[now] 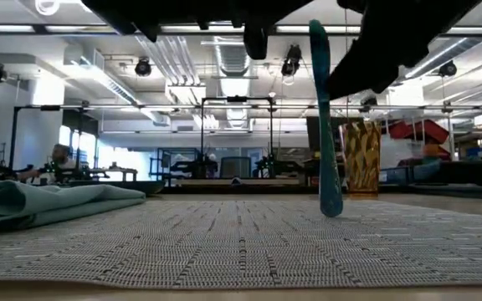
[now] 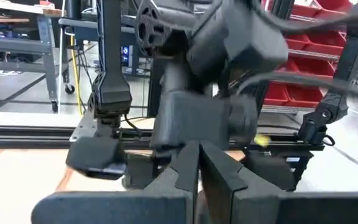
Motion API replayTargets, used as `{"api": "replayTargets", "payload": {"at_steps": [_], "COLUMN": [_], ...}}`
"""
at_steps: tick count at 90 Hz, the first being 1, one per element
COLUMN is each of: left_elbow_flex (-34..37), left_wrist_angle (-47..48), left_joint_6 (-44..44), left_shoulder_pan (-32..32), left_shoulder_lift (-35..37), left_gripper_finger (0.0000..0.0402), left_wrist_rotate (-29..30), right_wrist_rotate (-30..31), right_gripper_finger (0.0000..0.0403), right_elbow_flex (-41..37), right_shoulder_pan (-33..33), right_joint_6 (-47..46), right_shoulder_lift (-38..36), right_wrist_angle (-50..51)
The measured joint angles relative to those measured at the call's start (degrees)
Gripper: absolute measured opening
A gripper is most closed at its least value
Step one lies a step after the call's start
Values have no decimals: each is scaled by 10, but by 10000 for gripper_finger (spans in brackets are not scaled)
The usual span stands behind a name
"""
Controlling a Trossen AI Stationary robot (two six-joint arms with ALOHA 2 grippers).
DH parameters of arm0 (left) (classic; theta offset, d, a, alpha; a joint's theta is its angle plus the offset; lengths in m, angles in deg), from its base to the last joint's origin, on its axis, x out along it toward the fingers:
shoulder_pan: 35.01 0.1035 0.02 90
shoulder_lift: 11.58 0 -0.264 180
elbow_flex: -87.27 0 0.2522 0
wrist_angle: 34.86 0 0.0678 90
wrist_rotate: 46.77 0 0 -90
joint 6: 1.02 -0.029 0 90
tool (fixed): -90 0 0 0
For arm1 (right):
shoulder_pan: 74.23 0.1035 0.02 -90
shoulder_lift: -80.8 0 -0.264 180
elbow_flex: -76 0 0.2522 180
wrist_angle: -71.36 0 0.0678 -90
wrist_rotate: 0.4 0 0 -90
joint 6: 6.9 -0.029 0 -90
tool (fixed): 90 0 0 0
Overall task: Set table place
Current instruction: Put the blue table knife on the right of the gray tablemat
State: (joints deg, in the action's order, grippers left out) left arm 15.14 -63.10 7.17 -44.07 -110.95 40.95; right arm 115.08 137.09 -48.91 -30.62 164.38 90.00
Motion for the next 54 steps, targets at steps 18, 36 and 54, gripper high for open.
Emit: {"api": "replayTargets", "payload": {"at_steps": [18, 36, 54], "left_elbow_flex": [0, 0, 0], "left_wrist_angle": [1, 13, 30], "left_joint_6": [0, 1, 15], "left_shoulder_pan": [1, 1, 0], "left_shoulder_lift": [0, 0, 3], "left_gripper_finger": [0, 0, 0], "left_wrist_rotate": [1, 2, 2], "right_wrist_rotate": [0, 0, 0], "right_gripper_finger": [9, 1, 0], "right_elbow_flex": [0, 0, 0], "right_shoulder_pan": [-11, -20, -20], "right_joint_6": [14, 27, 24], "right_shoulder_lift": [23, 35, 36], "right_wrist_angle": [-55, -71, -70]}}
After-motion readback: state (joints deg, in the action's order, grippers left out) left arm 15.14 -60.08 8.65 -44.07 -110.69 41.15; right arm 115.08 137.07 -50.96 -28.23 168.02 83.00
